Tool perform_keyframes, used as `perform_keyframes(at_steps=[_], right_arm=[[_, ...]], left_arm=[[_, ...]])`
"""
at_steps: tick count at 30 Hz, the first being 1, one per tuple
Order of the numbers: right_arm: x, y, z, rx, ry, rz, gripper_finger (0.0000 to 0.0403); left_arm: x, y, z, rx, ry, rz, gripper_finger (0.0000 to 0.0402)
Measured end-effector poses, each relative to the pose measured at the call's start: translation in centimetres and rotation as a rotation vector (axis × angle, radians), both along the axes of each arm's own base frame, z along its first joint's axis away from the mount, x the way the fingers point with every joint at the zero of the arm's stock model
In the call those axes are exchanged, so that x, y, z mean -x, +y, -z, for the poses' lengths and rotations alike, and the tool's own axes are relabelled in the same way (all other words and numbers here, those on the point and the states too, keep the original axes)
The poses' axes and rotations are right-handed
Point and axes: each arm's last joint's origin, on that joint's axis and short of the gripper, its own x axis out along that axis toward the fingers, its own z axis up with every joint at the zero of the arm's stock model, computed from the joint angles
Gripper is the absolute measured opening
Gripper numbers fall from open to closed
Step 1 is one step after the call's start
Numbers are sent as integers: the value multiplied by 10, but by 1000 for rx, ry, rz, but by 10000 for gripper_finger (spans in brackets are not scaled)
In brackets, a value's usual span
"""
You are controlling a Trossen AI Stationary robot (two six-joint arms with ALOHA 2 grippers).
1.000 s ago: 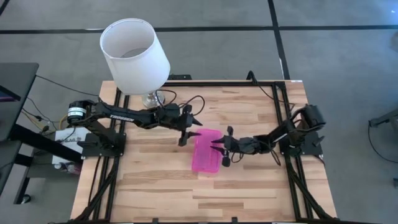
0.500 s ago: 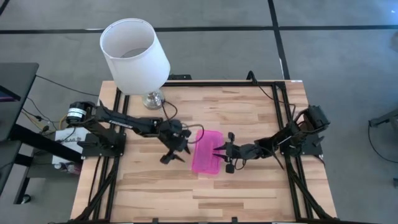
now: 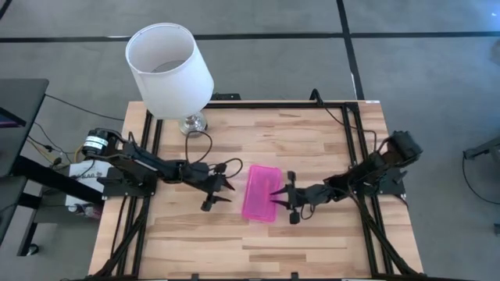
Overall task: Pick & place school supplies into a supply box
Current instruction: Close the pink supply box
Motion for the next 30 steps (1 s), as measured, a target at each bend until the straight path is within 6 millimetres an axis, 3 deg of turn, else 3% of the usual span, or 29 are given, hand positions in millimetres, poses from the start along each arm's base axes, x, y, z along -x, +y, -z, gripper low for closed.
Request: perform_keyframes(at_steps=[7,11,15,24,30], right_arm=[[15,13,-21,21,3,-64,100],[29,11,-13,-51,165,55,100],[35,12,-4,-76,220,157,100],[26,0,17,-118,258,266,100],[19,-7,20,-145,249,280,100]], left_arm=[[3,-1,2,23,0,-33,208],[3,-3,1,-5,-15,-78,208],[2,-3,1,-30,-23,-118,208],[1,-2,0,-77,-56,-153,208],[-12,-3,22,-98,-41,-161,208]])
